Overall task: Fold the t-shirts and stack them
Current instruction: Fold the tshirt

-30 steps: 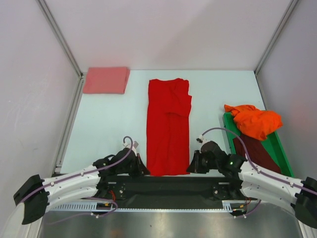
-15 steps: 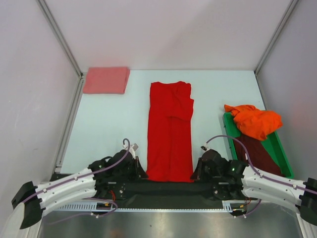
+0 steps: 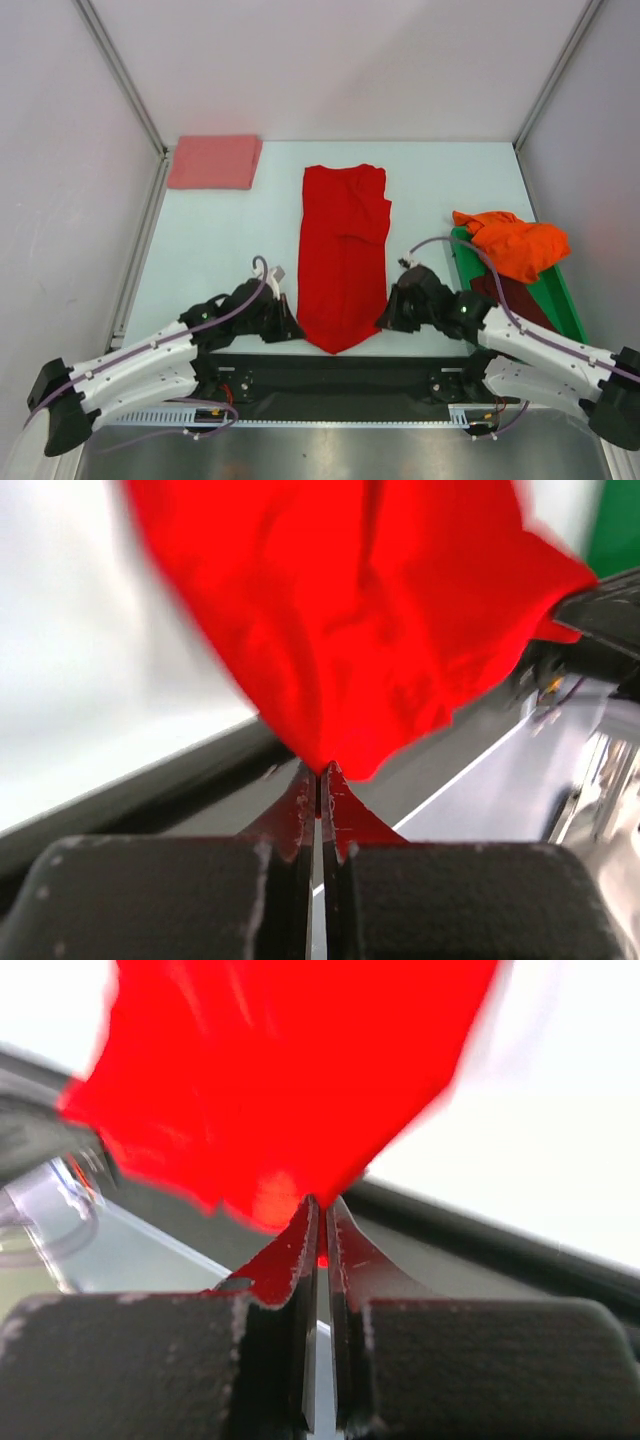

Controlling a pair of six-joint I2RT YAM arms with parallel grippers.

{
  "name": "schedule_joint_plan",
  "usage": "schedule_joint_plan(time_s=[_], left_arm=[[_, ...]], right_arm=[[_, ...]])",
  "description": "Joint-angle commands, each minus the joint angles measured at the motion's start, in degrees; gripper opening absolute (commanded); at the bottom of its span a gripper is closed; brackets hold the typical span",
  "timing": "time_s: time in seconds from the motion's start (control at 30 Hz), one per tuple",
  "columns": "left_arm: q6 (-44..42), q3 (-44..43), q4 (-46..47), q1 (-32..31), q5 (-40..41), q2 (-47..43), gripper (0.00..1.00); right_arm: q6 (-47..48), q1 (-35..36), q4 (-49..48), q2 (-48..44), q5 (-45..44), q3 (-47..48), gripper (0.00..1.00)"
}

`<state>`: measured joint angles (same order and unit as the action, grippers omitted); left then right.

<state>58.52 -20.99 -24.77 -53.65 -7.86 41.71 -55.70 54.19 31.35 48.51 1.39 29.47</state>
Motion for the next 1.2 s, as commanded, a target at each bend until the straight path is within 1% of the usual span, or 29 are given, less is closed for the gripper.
schedule_joint_plan(time_s=[0.0,0.03,0.07,0.1,0.13,0.17,0.2,0.23,0.3,0.33,0.37,0.4,0.43,0.47,0.6,0.67,0.83,1.03,1.17], left_arm=[[-8.06,-10.46,1.83,5.11,-0.38,6.94,0.0],[-11.12,-13.95,1.84,9.4,-1.27,8.72,0.0],[-12.63,-15.55,1.92,11.61,-2.07,10.3,0.0],[-14.04,-17.05,2.18,13.81,-4.77,12.49,0.0],[-16.92,-20.11,2.53,17.75,-5.58,15.99,0.0],[-18.25,-21.79,2.97,19.27,-5.85,18.21,0.0],[-19.57,-23.46,3.15,20.5,-6.03,20.23,0.0],[-22.28,-27.31,3.07,22.43,-6.2,25.21,0.0],[-24.5,-31.11,2.28,23.93,-6.38,29.89,0.0],[-26.07,-34.34,2.19,25.33,-7.95,32.61,0.0],[-26.61,-35.68,2.36,25.87,-8.48,37.08,0.0],[-26.88,-37.0,2.28,26.4,-9.01,39.56,0.0],[-27.14,-38.06,2.71,27.1,-9.63,41.5,0.0],[-27.32,-39.55,3.15,27.45,-10.59,44.91,0.0],[-27.67,-43.07,3.77,28.6,-12.53,52.04,0.0],[-27.59,-43.96,4.56,29.39,-13.23,53.82,0.0],[-26.27,-45.27,6.41,31.67,-13.85,57.24,0.0],[-25.39,-47.29,7.02,32.73,-12.97,58.65,0.0],[-24.68,-49.23,7.02,32.82,-12.71,61.28,0.0]], right_arm=[[9.98,-6.98,0.64,7.11,0.17,9.35,0.0],[11.57,-8.82,0.46,8.69,0.89,12.42,0.0],[13.5,-10.5,0.11,12.19,1.77,14.1,0.0],[16.65,-14.17,-0.32,13.87,3.69,15.51,0.0],[18.42,-15.86,-0.5,15.98,4.41,16.83,0.0],[19.83,-17.27,-0.77,17.57,5.02,19.63,0.0],[22.8,-18.85,-0.77,21.24,6.25,21.05,0.0],[23.88,-21.39,-0.77,22.93,6.61,22.63,0.0],[25.9,-23.95,-2.16,27.92,9.05,26.31,0.0],[27.39,-26.31,-2.7,29.61,9.85,27.47,0.0],[28.18,-27.29,-2.88,31.71,10.82,28.7,0.0],[28.8,-28.17,-2.96,33.56,12.39,31.49,0.0],[30.11,-29.74,-3.23,36.97,12.85,32.48,0.0],[30.74,-30.46,-4.01,38.48,13.29,33.62,0.0],[32.15,-32.92,-4.73,45.78,16.71,37.75,0.0],[32.76,-33.28,-5.24,48.85,17.07,39.69,0.0],[33.2,-34.5,-6.66,52.91,18.04,41.01,0.01],[34.43,-35.74,-6.75,57.04,19.18,43.65,0.04],[34.96,-36.35,-6.31,59.41,19.79,45.75,0.04]])
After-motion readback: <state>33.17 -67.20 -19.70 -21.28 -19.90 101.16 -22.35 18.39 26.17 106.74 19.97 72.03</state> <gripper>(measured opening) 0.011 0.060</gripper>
